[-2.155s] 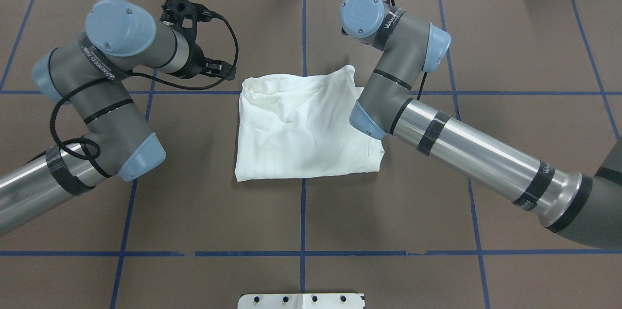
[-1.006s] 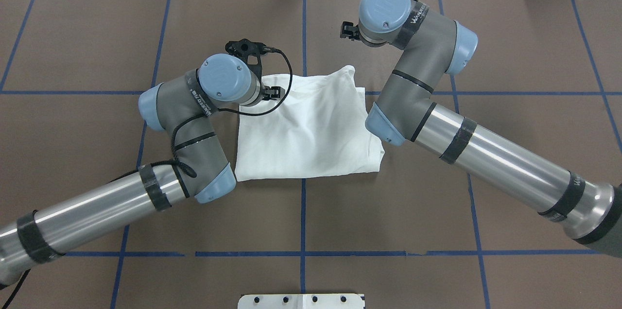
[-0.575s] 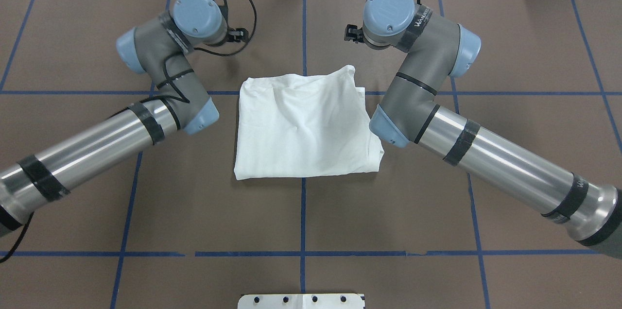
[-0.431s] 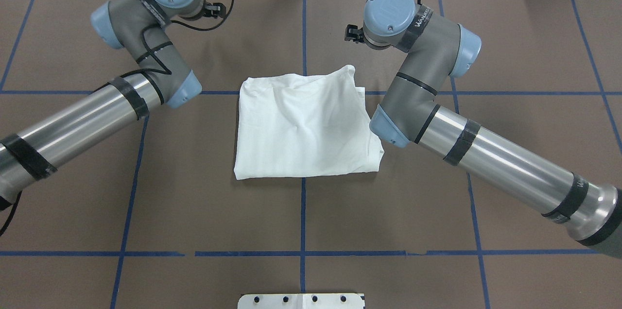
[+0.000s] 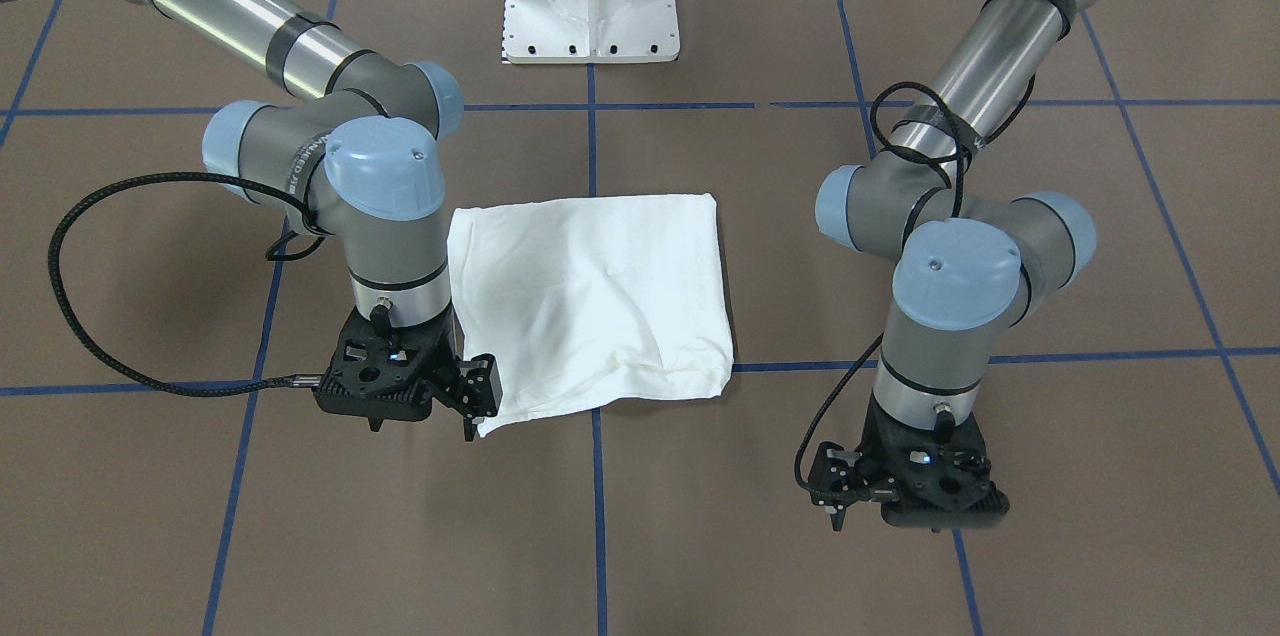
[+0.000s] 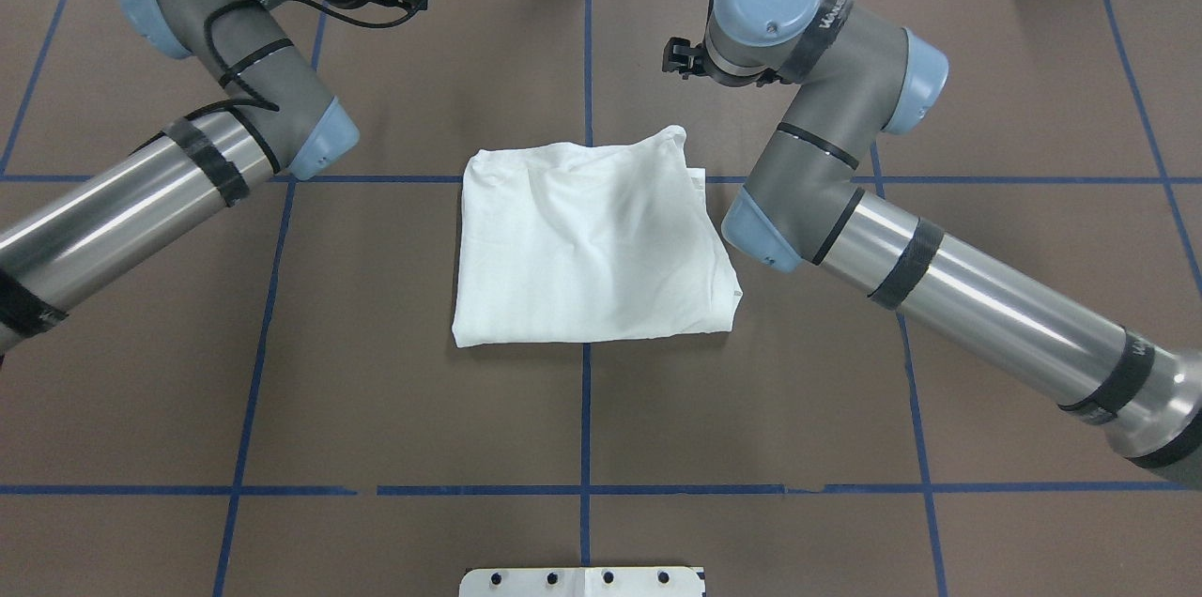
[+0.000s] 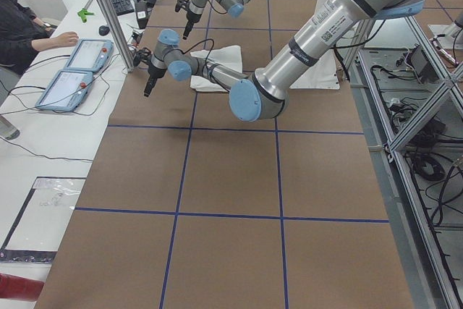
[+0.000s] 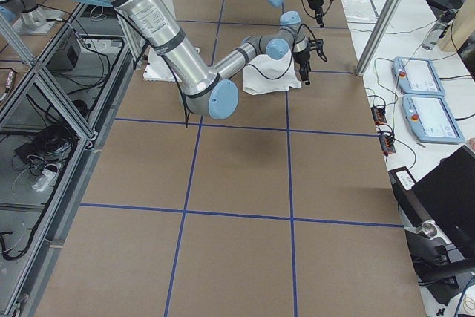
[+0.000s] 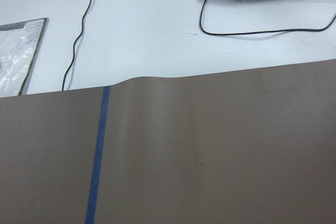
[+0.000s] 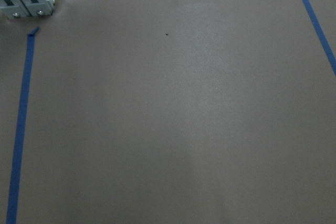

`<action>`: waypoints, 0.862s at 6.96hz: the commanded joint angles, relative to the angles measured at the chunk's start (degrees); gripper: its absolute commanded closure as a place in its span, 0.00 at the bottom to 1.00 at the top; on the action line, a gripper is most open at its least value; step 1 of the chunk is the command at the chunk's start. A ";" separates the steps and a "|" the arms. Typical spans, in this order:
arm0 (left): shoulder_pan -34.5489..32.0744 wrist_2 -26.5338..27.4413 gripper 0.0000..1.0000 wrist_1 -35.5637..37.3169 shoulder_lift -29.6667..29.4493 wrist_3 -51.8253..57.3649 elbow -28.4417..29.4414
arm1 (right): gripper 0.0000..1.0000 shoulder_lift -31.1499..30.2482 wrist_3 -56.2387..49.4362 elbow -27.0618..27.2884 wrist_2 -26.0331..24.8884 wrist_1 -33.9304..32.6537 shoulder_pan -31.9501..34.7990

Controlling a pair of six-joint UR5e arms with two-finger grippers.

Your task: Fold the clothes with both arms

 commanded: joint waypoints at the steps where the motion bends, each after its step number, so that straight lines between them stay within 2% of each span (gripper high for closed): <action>1: -2.33 -5.63 0.00 8.61 10.47 11.79 -19.17 | 0.00 -5.59 -11.96 11.56 11.15 -10.37 6.54; 2: -3.83 -6.69 0.00 12.68 16.09 17.17 -27.27 | 0.00 -10.14 -19.78 19.02 15.90 -16.96 10.93; 3: -7.58 -13.14 0.00 13.07 21.97 22.70 -31.88 | 0.00 -15.32 -28.47 24.14 20.82 -21.55 15.94; 4: -11.97 -17.64 0.00 13.07 28.12 30.33 -34.10 | 0.00 -20.25 -37.08 26.28 24.09 -23.17 20.77; 5: -19.76 -23.26 0.00 13.25 33.67 39.71 -35.34 | 0.00 -25.69 -45.44 27.00 27.34 -23.18 25.95; 6: -24.62 -30.19 0.00 12.99 39.90 45.38 -35.09 | 0.00 -31.40 -53.70 27.00 30.68 -23.10 31.75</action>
